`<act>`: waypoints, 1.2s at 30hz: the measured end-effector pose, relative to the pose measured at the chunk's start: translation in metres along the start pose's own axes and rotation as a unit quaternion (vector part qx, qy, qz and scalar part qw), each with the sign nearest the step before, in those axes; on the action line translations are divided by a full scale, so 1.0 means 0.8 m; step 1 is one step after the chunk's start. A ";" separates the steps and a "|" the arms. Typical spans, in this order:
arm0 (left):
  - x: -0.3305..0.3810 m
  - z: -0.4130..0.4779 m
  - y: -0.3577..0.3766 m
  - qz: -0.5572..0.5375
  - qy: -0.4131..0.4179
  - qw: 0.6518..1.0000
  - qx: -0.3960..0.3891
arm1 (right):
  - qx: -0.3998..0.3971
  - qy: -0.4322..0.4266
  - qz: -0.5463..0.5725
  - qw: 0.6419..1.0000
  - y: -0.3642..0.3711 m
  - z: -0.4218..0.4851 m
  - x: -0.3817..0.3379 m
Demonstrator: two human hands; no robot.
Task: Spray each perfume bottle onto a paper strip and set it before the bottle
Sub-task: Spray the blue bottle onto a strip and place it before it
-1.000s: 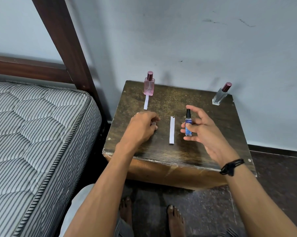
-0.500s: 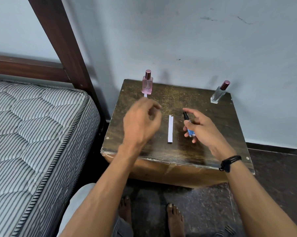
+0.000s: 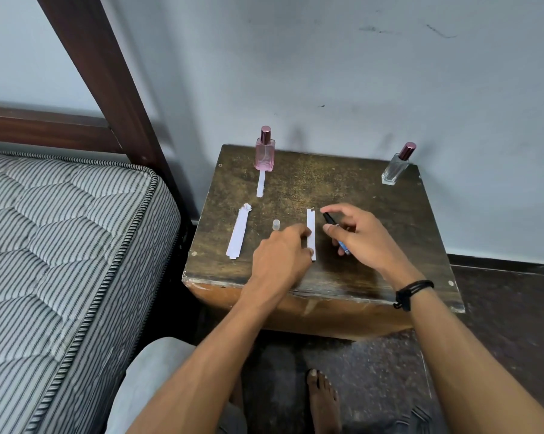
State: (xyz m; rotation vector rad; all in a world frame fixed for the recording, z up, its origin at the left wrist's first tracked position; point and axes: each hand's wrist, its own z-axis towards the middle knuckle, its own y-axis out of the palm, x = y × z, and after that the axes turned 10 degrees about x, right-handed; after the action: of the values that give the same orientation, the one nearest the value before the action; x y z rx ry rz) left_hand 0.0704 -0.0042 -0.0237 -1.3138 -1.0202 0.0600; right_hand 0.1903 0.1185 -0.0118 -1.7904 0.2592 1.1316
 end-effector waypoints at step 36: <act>-0.017 0.010 -0.012 -0.050 -0.020 0.998 -0.030 | 0.039 -0.118 -0.175 0.977 0.028 -0.003 0.024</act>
State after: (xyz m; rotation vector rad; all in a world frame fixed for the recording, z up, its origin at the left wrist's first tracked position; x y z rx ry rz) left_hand 0.0528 -0.0089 -0.0241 -1.3180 -1.1275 -0.0206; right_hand 0.1886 0.1106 -0.0404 -1.5398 -0.1472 1.0495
